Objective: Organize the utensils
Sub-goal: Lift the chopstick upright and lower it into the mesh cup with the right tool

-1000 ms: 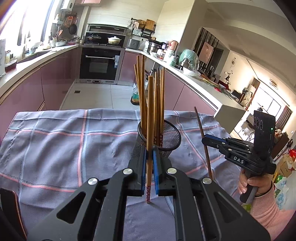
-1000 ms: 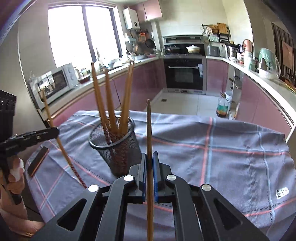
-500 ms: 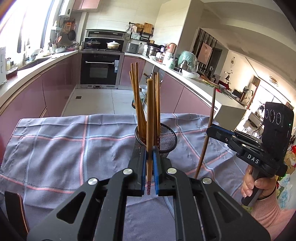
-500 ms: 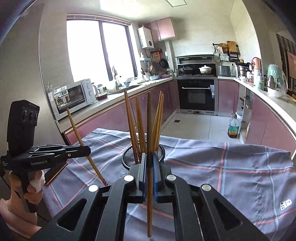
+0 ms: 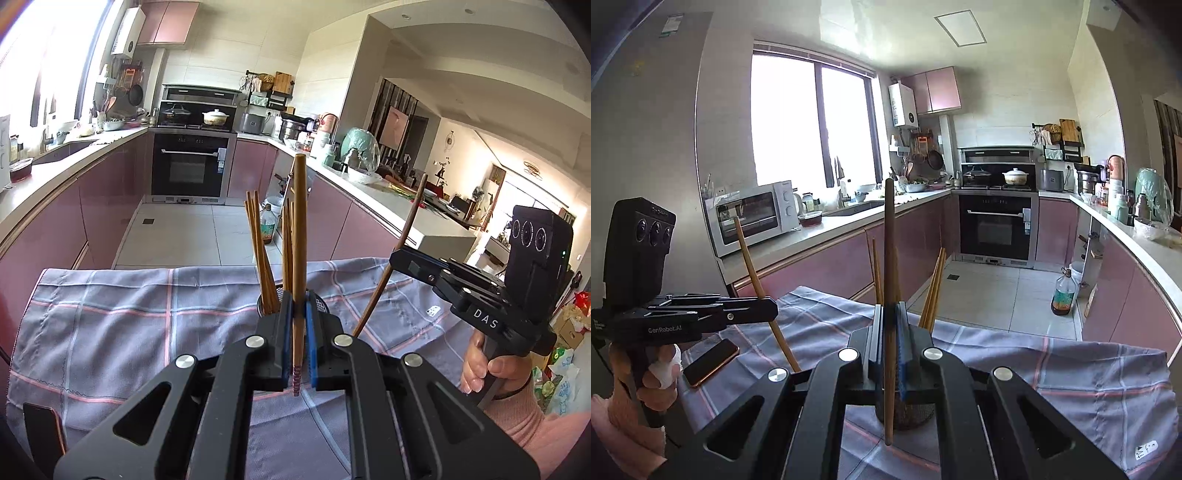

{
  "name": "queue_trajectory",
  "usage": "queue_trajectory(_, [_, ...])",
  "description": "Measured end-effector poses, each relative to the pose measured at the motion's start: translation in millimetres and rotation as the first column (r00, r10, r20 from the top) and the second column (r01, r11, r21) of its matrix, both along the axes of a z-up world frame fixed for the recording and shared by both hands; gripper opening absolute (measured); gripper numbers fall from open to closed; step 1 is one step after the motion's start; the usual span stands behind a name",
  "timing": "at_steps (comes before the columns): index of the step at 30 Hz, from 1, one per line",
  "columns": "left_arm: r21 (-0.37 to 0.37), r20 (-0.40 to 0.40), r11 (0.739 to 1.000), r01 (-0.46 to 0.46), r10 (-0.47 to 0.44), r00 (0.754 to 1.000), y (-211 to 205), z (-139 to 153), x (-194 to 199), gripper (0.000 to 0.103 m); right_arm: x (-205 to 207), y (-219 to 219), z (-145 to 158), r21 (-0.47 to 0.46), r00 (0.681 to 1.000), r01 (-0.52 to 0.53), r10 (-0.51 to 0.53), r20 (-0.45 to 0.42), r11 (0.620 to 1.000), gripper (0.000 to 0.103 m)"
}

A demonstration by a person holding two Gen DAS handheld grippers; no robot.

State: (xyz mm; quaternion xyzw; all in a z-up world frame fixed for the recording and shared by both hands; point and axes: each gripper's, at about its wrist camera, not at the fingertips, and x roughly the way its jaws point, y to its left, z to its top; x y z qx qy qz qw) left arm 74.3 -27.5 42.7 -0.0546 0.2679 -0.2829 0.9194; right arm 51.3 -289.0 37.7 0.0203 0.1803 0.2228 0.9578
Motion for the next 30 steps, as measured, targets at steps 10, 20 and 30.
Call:
queue_trajectory(10, [-0.013,0.087,1.0,-0.011,0.012,0.996,-7.0,37.5,-1.6,0.007,5.2,-3.0,23.2,0.016,0.998,0.0,-0.001,0.059,1.0,0.005])
queue_trajectory(20, [-0.005,0.135,0.999,-0.037,0.037,0.99,-20.7,55.3,7.2,0.007,17.0,-2.9,34.4,0.041,0.996,0.008,-0.011,0.092,0.999,0.005])
queue_trajectory(30, [0.013,0.106,0.999,-0.045,0.043,0.993,-37.9,44.3,9.9,0.007,35.1,4.8,20.9,0.028,0.999,0.02,-0.021,0.05,0.999,0.005])
